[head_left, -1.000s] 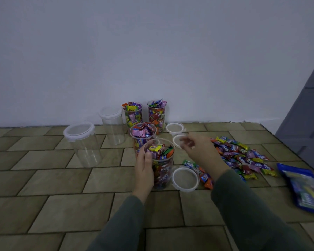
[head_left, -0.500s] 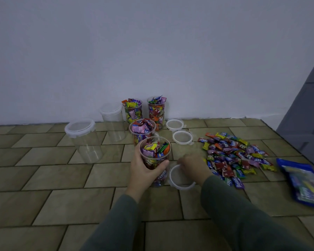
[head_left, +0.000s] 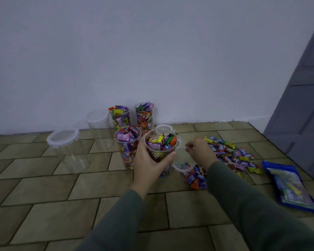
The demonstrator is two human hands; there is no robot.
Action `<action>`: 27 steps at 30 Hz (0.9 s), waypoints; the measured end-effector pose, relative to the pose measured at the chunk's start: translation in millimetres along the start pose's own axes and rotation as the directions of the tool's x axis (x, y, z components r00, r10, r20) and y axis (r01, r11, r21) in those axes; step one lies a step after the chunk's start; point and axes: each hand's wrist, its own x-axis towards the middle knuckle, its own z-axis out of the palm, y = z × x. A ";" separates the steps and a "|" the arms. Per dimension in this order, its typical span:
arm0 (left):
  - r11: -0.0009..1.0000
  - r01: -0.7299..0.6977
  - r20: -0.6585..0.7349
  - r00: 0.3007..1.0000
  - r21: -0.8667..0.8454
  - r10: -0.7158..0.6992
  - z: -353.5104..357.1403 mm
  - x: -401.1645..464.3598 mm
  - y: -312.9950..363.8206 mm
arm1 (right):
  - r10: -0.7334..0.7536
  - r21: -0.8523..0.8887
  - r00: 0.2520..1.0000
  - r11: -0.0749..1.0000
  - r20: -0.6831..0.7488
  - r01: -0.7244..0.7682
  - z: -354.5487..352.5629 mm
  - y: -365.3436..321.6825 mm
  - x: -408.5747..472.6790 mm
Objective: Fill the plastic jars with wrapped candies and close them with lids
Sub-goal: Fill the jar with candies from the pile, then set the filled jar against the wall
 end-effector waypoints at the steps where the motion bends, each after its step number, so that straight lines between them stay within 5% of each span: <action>1: 1.000 -0.007 -0.003 1.000 -0.013 0.007 7.4 6.1 2.8 | 0.014 0.022 0.999 1.000 -0.031 -0.013 -3.8 2.9 2.9; 8: 1.000 0.014 0.014 1.000 -0.004 -0.014 64.0 57.6 6.2 | 0.145 0.157 0.977 0.980 -0.155 -0.121 -30.7 37.0 37.8; 27: 0.979 0.202 -0.065 0.977 0.007 -0.201 178.5 180.6 -53.7 | 0.357 0.246 0.932 0.911 -0.065 -0.332 -14.6 140.7 189.1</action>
